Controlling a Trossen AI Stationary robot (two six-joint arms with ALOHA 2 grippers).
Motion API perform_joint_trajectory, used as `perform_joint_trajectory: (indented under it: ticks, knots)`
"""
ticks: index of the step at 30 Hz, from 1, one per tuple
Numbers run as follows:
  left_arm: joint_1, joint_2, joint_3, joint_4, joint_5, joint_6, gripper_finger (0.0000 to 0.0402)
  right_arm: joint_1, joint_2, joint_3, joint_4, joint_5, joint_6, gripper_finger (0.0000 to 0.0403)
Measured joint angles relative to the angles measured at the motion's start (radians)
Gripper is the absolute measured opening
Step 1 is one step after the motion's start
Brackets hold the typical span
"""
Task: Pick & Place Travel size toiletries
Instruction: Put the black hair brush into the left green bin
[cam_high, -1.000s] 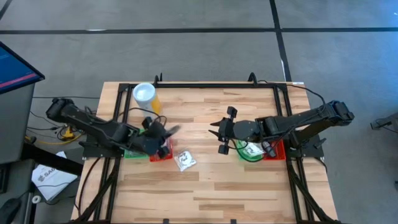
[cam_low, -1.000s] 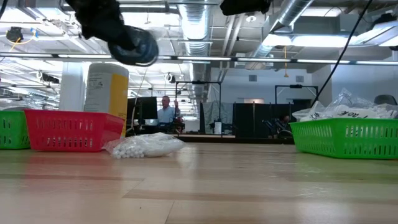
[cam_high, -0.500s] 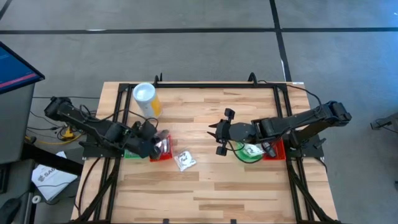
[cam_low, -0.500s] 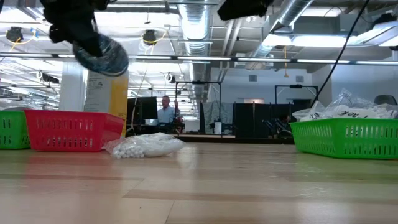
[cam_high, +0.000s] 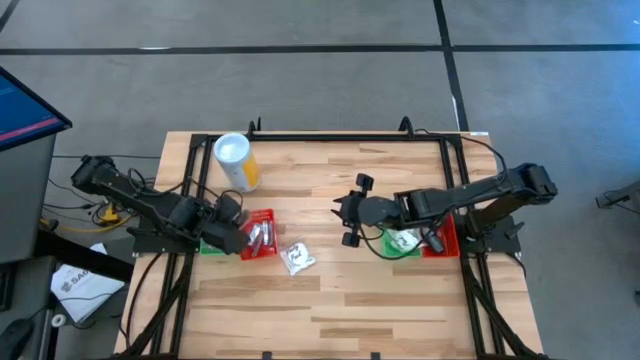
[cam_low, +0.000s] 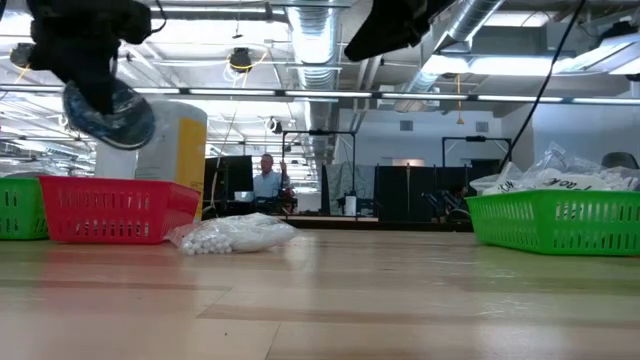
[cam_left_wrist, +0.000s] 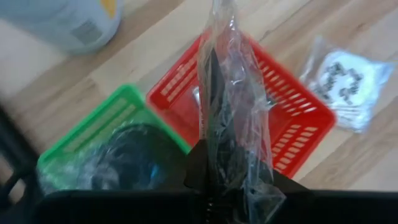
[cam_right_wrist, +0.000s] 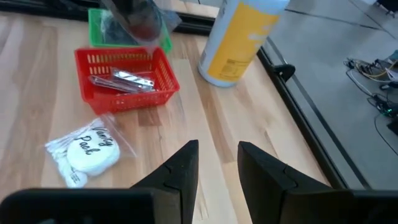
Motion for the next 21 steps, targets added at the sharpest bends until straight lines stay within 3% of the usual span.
perform_joint_trajectory:
  ticks: [21]
  knots:
    - [0.000,0.000,0.000,-0.178,0.106,-0.186,0.0025,-0.009,0.005,-0.001,-0.004,0.000,0.000,0.0103]
